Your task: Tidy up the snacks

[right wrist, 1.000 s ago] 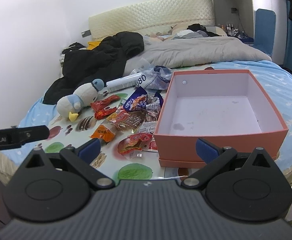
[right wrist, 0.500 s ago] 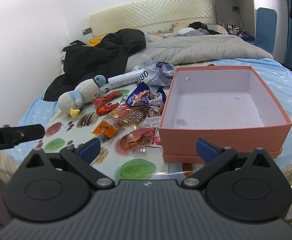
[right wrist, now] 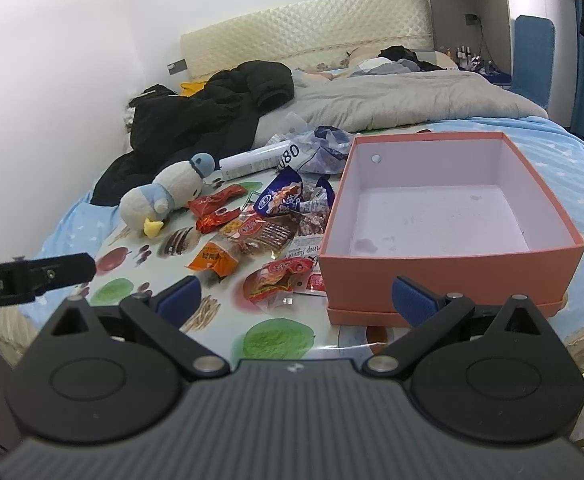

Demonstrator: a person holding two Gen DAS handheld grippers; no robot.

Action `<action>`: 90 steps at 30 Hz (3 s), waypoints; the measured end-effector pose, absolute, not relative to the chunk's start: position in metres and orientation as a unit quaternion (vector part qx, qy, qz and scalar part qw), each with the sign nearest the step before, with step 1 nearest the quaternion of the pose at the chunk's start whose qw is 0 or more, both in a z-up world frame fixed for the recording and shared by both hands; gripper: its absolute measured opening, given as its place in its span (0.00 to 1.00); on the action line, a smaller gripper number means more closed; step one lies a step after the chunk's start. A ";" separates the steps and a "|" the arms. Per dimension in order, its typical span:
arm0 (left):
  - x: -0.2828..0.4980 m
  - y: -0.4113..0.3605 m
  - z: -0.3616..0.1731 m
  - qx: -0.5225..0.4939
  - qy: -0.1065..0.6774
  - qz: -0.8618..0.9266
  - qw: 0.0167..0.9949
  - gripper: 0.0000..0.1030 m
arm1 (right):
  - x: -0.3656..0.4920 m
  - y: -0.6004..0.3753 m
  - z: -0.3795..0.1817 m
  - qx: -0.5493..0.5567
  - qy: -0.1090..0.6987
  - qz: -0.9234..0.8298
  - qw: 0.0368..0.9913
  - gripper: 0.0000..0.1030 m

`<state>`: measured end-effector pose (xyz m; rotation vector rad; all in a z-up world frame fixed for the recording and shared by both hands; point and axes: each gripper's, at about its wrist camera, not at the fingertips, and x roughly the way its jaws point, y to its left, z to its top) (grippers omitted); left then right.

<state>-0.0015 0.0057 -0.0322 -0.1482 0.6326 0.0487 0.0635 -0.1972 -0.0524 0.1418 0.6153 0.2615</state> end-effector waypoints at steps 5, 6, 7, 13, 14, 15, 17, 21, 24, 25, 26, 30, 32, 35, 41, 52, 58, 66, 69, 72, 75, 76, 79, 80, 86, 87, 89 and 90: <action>-0.001 0.006 -0.032 -0.074 0.311 0.024 0.947 1.00 | 0.063 -0.196 -0.053 0.071 0.302 0.129 0.942 1.00; -0.001 0.006 -0.033 -0.074 0.311 0.023 0.947 1.00 | 0.062 -0.196 -0.054 0.071 0.302 0.130 0.942 1.00; -0.001 0.006 -0.033 -0.073 0.311 0.024 0.947 1.00 | 0.062 -0.195 -0.054 0.071 0.302 0.130 0.942 1.00; -0.002 0.007 -0.034 -0.073 0.313 0.025 0.947 1.00 | 0.062 -0.195 -0.054 0.072 0.302 0.130 0.942 1.00; -0.002 0.007 -0.034 -0.073 0.312 0.024 0.947 1.00 | 0.062 -0.195 -0.054 0.072 0.302 0.130 0.942 1.00; -0.002 0.007 -0.034 -0.072 0.312 0.024 0.947 1.00 | 0.062 -0.194 -0.054 0.072 0.303 0.130 0.941 1.00; -0.002 0.007 -0.034 -0.074 0.313 0.023 0.947 1.00 | 0.062 -0.195 -0.054 0.072 0.303 0.129 0.941 1.00; 0.000 0.007 -0.036 -0.072 0.317 0.021 0.945 1.00 | 0.062 -0.194 -0.054 0.071 0.304 0.128 0.941 1.00; 0.001 0.006 -0.039 -0.070 0.321 0.020 0.944 1.00 | 0.061 -0.194 -0.056 0.073 0.306 0.125 0.941 1.00; 0.001 0.005 -0.040 -0.069 0.322 0.020 0.944 1.00 | 0.061 -0.195 -0.057 0.075 0.307 0.126 0.940 1.00; 0.002 0.005 -0.040 -0.070 0.324 0.019 0.943 1.00 | 0.061 -0.196 -0.057 0.078 0.308 0.127 0.940 1.00; 0.003 0.004 -0.043 -0.072 0.327 0.017 0.942 1.00 | 0.061 -0.199 -0.060 0.080 0.310 0.128 0.939 1.00; 0.003 0.005 -0.044 -0.074 0.327 0.014 0.942 1.00 | 0.062 -0.199 -0.060 0.081 0.312 0.123 0.939 1.00; 0.003 0.005 -0.045 -0.074 0.326 0.014 0.942 1.00 | 0.063 -0.200 -0.060 0.082 0.313 0.123 0.938 1.00; 0.011 0.007 -0.049 -0.074 0.328 0.013 0.942 1.00 | 0.065 -0.200 -0.064 0.082 0.315 0.127 0.937 1.00; 0.062 0.013 -0.061 -0.082 0.331 -0.003 0.940 1.00 | 0.088 -0.203 -0.068 0.075 0.316 0.136 0.936 1.00; 0.095 0.019 -0.077 -0.070 0.348 0.000 0.935 1.00 | 0.102 -0.196 -0.076 0.094 0.301 0.148 0.937 0.97; 0.136 0.039 -0.115 -0.067 0.367 -0.008 0.928 1.00 | 0.119 -0.167 -0.101 0.055 0.322 0.189 0.926 0.68; 0.153 0.047 -0.130 -0.075 0.382 -0.020 0.921 1.00 | 0.121 -0.151 -0.112 0.033 0.325 0.205 0.923 0.65; 0.172 0.056 -0.142 -0.078 0.391 -0.023 0.917 1.00 | 0.130 -0.134 -0.124 0.024 0.335 0.215 0.917 0.65; 0.195 0.062 -0.155 -0.069 0.400 -0.025 0.914 1.00 | 0.142 -0.116 -0.135 0.003 0.345 0.212 0.914 0.65; 0.201 0.065 -0.158 -0.067 0.401 -0.027 0.913 1.00 | 0.147 -0.110 -0.139 -0.005 0.347 0.208 0.915 0.65; 0.221 0.070 -0.169 -0.058 0.405 -0.026 0.912 1.00 | 0.165 -0.097 -0.150 -0.028 0.356 0.201 0.912 0.64; 0.227 0.071 -0.172 -0.054 0.409 -0.035 0.910 1.00 | 0.172 -0.094 -0.154 -0.033 0.358 0.194 0.913 0.64; 0.262 0.072 -0.197 -0.049 0.431 -0.043 0.900 0.99 | 0.204 -0.085 -0.176 -0.045 0.365 0.176 0.913 0.64; 0.266 0.072 -0.200 -0.047 0.433 -0.047 0.899 0.99 | 0.207 -0.082 -0.179 -0.052 0.366 0.173 0.913 0.64; 0.276 0.071 -0.207 -0.042 0.436 -0.052 0.898 0.99 | 0.212 -0.077 -0.186 -0.074 0.364 0.164 0.914 0.64; 0.281 0.071 -0.211 -0.041 0.439 -0.056 0.896 0.99 | 0.215 -0.073 -0.190 -0.089 0.363 0.158 0.914 0.64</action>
